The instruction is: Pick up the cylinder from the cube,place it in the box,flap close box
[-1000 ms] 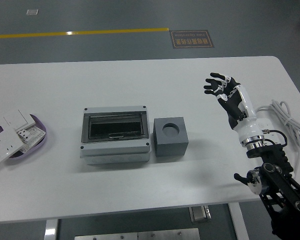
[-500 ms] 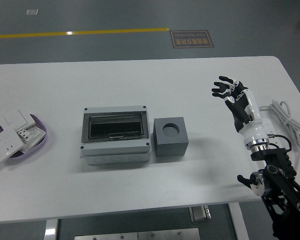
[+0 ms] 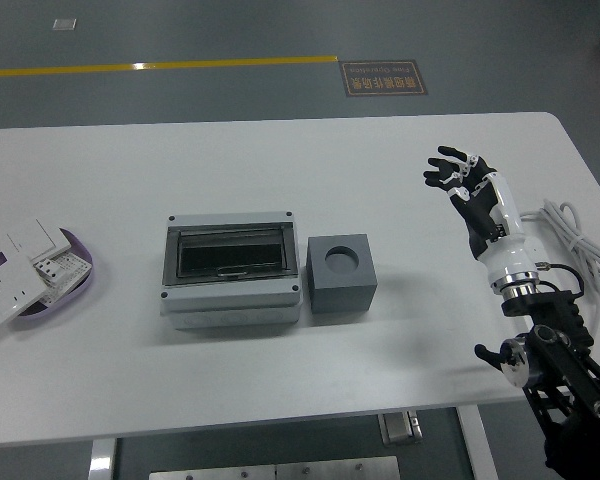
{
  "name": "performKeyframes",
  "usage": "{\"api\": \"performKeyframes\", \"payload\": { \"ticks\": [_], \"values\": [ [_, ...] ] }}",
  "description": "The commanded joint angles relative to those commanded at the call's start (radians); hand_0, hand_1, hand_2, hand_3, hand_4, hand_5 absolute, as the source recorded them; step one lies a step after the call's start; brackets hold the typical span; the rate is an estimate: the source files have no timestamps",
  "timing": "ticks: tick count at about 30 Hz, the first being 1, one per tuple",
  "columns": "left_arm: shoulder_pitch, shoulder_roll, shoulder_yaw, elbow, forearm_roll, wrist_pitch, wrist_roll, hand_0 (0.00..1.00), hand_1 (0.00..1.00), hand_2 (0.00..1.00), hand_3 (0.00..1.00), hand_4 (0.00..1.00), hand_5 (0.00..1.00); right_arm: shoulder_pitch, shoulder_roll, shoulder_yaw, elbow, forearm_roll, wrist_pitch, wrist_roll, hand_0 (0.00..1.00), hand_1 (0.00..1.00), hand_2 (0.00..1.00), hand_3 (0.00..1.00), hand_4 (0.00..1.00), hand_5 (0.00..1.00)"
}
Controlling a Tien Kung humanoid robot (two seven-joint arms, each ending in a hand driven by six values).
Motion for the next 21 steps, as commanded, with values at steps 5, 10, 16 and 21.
{"api": "performKeyframes", "payload": {
  "ticks": [5,10,16,21],
  "values": [
    [0.006,-0.006,-0.004,0.0,-0.002,0.001,0.001,0.637,0.664,0.587,0.637,0.712,0.28,0.005,-0.008,-0.003,0.001,-0.001,0.0,-0.002,0.65,0.617,0.647,0.666,0.708,0.363],
    [0.008,-0.015,-0.011,0.0,0.006,0.001,0.005,0.637,0.664,0.587,0.638,0.712,0.28,0.023,-0.03,-0.017,0.001,-0.013,0.002,-0.011,0.651,0.619,0.647,0.666,0.71,0.36],
    [0.007,-0.018,-0.013,0.0,0.01,0.001,0.004,0.636,0.665,0.587,0.639,0.714,0.277,0.032,-0.035,-0.028,0.006,-0.017,0.005,-0.011,0.653,0.619,0.647,0.666,0.71,0.36],
    [0.006,-0.022,-0.01,0.0,0.007,0.001,0.002,0.637,0.665,0.587,0.64,0.716,0.278,0.026,-0.03,-0.029,0.012,-0.018,0.005,-0.008,0.654,0.618,0.649,0.666,0.709,0.361]
  ]
}}
